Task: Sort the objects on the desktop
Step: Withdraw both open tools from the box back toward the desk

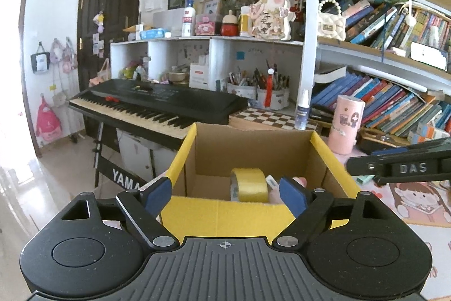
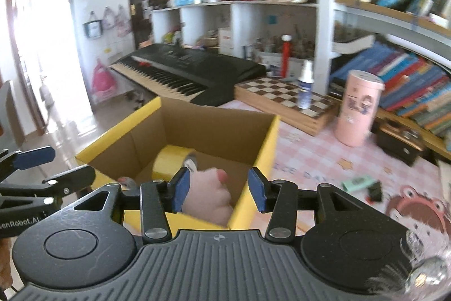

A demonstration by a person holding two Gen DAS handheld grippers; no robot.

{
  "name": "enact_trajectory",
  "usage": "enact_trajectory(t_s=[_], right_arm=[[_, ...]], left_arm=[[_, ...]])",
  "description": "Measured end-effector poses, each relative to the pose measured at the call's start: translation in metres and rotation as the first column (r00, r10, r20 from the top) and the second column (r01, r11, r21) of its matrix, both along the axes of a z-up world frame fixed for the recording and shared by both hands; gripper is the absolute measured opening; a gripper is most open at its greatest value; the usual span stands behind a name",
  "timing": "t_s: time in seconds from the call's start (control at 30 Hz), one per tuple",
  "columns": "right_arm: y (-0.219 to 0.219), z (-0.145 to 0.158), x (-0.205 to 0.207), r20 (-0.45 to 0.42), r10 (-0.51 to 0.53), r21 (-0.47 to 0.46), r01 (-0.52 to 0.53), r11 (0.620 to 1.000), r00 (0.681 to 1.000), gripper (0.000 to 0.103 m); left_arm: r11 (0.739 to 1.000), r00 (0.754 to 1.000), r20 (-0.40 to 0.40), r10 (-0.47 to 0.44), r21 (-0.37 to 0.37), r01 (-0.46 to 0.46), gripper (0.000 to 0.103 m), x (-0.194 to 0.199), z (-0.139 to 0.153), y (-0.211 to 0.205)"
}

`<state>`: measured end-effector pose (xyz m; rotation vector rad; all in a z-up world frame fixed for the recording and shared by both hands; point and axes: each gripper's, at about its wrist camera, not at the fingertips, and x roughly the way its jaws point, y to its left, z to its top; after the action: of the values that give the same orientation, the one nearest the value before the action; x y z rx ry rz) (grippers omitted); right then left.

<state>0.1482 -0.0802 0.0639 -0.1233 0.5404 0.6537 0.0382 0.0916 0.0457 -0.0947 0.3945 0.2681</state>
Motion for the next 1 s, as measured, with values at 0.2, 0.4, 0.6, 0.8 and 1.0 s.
enact_trajectory(t_s=[0.2,0.4,0.6,0.8,1.0], right_arm=[[-0.022,-0.006,-0.032,0.001,-0.108,0.001,0.108,0.994,0.994,0.043],[-0.041,-0.017,-0.066,-0.003,-0.210,-0.004,0.210,0.978,0.978,0.045],[-0.050,-0.030,-0.098,-0.031,-0.247,-0.024,0.247,0.969,0.968,0.045],[-0.053,-0.040,-0.124,-0.056,-0.256,-0.035,0.254,0.966,0.965,0.045],[-0.049,-0.047,-0.144,-0.073,-0.256,-0.047,0.253,0.966,0.964,0.050]], left_arm=[[1.000,1.000,-0.012,-0.020,-0.003,0.020,0.086,-0.018,-0.002,-0.001],[0.999,0.998,-0.028,-0.049,0.001,0.049,0.086,-0.038,-0.005,-0.007],[0.997,0.996,-0.049,-0.073,-0.004,0.072,0.086,-0.055,-0.010,-0.014],[0.996,0.994,-0.067,-0.090,-0.017,0.089,0.086,-0.073,-0.017,-0.020],[0.993,0.987,-0.112,-0.116,-0.005,0.117,0.086,-0.083,-0.022,-0.030]])
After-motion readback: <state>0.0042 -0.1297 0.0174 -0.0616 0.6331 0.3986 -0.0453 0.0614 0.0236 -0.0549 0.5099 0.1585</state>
